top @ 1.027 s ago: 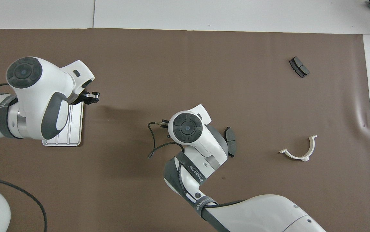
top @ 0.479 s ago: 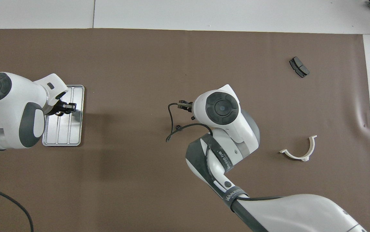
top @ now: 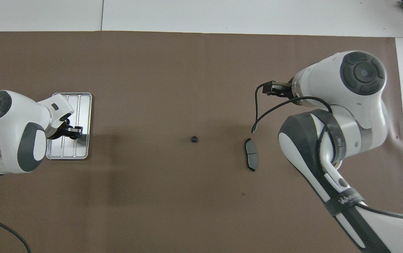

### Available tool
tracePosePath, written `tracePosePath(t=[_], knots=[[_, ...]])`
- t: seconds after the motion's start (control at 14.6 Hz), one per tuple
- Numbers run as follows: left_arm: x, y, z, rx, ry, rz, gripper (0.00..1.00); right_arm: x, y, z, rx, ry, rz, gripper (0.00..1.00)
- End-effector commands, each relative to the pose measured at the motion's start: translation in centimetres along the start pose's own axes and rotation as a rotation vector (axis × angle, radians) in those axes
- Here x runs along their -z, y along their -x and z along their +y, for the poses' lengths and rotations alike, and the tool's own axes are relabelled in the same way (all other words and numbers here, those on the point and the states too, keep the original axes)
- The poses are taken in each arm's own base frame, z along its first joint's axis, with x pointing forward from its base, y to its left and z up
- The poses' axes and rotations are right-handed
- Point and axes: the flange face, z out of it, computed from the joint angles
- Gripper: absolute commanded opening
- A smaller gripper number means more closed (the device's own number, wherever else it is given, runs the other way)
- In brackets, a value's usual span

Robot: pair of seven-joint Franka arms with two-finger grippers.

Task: Pick bearing gear from pile to tray

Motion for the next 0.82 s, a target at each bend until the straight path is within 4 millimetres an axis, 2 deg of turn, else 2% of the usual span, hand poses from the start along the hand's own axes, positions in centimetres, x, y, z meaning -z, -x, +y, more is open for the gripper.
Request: tracePosePath(t=[0.0,0.21,0.41,0.55,0.62,0.75], knots=[[0.4,1.5,-0.1,-0.010,0.008,-0.008,1.00,5.6,0.6,3.8,0.023,0.015,-0.023,1.00],[1.4,0.8,0.1,-0.012,0.006,0.012,1.00,10.6,0.7,8.9,0.020,0.001,-0.057,1.00],[3.3,-0.8,1.6,-0.022,-0.001,0.048,1.00,14.3,0.3,13.6,0.061,0.003,-0.123,1.00],[4.6,-2.0,3.4,-0.015,-0.004,0.083,1.00,16.2,0.6,16.9,0.069,0.007,-0.141,1.00],[4.8,-2.7,5.4,-0.004,-0.006,0.095,1.00,16.7,0.8,18.1,0.087,0.006,-0.161,1.00],[6.0,-3.5,9.0,0.006,-0.005,0.114,1.00,16.9,1.3,18.5,0.096,0.004,-0.189,1.00]])
